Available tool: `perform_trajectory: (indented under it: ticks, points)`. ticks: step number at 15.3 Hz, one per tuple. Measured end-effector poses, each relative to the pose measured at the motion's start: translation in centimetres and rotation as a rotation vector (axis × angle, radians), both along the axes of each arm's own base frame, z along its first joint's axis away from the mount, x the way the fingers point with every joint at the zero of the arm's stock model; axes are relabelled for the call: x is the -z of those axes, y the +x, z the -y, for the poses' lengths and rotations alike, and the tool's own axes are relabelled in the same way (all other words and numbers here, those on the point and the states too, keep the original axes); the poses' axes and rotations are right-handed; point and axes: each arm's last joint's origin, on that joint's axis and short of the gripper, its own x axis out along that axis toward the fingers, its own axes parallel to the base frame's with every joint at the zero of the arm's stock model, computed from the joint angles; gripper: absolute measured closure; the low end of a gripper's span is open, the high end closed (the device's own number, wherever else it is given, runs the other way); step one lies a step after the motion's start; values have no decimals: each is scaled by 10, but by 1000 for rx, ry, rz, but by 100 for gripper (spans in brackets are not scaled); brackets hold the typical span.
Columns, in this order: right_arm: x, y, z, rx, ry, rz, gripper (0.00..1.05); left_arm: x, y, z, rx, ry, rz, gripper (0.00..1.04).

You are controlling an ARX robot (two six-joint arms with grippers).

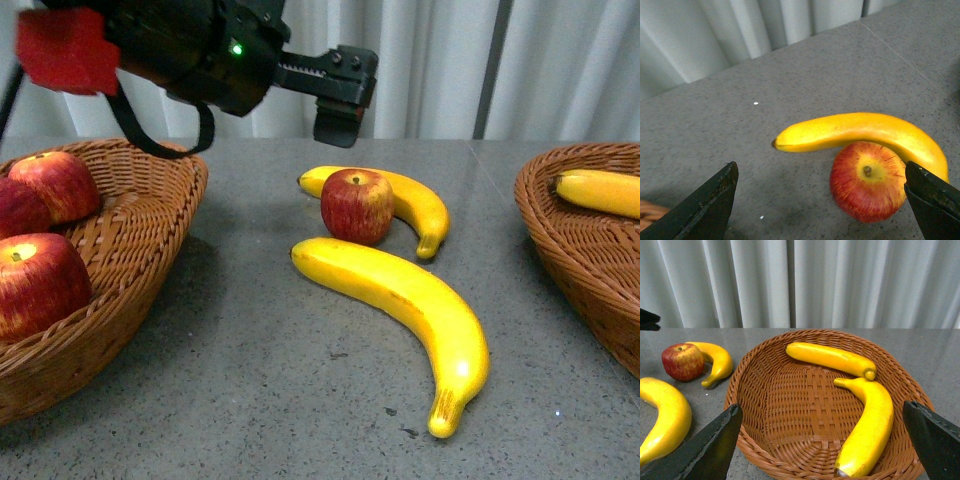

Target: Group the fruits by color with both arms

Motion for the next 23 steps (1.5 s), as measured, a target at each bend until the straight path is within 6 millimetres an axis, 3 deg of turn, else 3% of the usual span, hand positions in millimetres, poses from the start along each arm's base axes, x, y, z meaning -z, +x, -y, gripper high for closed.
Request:
perform_trajectory:
  ticks: [6, 15, 18, 21, 23]
  points:
    - [0, 0, 0, 0, 0, 0, 7, 32, 28, 34, 120, -21, -52, 7]
    - [0, 0, 0, 0, 0, 0, 7, 77, 47, 44, 162, -15, -141, 9]
    - [0, 0, 0, 0, 0, 0, 7, 79, 47, 45, 181, -21, -153, 35]
    - [0, 0, 0, 0, 0, 0, 7, 72, 46, 43, 172, -22, -139, 38]
    - [0, 0, 0, 0, 0, 0, 7, 43, 40, 34, 128, -42, -72, 38]
